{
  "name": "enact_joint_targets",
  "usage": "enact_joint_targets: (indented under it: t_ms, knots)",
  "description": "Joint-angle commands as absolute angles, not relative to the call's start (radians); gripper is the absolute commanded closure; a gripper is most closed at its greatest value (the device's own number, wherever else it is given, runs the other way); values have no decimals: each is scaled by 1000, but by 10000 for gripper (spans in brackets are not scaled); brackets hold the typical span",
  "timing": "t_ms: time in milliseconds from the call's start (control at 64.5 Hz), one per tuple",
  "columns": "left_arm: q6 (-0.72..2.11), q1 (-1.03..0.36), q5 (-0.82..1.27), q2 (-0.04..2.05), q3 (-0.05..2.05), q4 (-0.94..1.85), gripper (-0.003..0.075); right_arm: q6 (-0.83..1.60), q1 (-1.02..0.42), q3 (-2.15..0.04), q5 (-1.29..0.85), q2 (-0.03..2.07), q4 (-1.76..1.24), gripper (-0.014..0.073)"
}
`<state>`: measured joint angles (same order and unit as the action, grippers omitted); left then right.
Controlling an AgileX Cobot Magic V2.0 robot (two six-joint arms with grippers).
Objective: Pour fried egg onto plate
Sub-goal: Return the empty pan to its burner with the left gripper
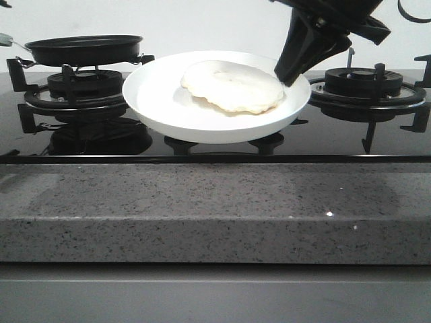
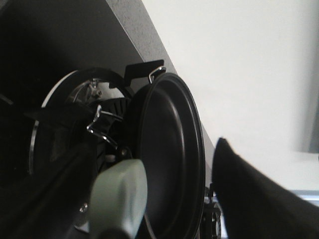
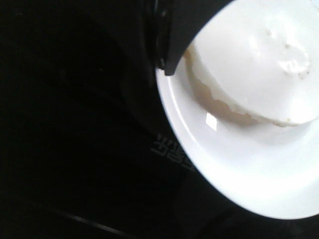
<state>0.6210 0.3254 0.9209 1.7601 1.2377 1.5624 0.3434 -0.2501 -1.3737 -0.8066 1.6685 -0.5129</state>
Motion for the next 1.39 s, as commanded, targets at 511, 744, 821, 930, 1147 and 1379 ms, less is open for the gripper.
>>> enact_joint_targets:
  t_ms: [511, 744, 821, 930, 1147, 1379]
  knots:
    - [629, 326, 1138, 1711, 1267, 1445, 390, 351, -248, -1401, -769, 1615, -552, 651]
    - [629, 326, 1180, 1711, 1267, 1439, 706, 351, -248, -1401, -769, 1615, -552, 651]
    - [629, 326, 1192, 1711, 1267, 1439, 740, 351, -248, -1401, -769, 1615, -552, 651]
    - [629, 326, 1211, 1709, 1267, 1437, 740, 351, -248, -1401, -769, 1615, -552, 651]
    - [629, 298, 1134, 1629, 1242, 1339, 740, 351, -248, -1401, -769, 1615, -552, 651]
    - [530, 195, 963, 1457, 1241, 992, 740, 351, -248, -1401, -769, 1615, -552, 651]
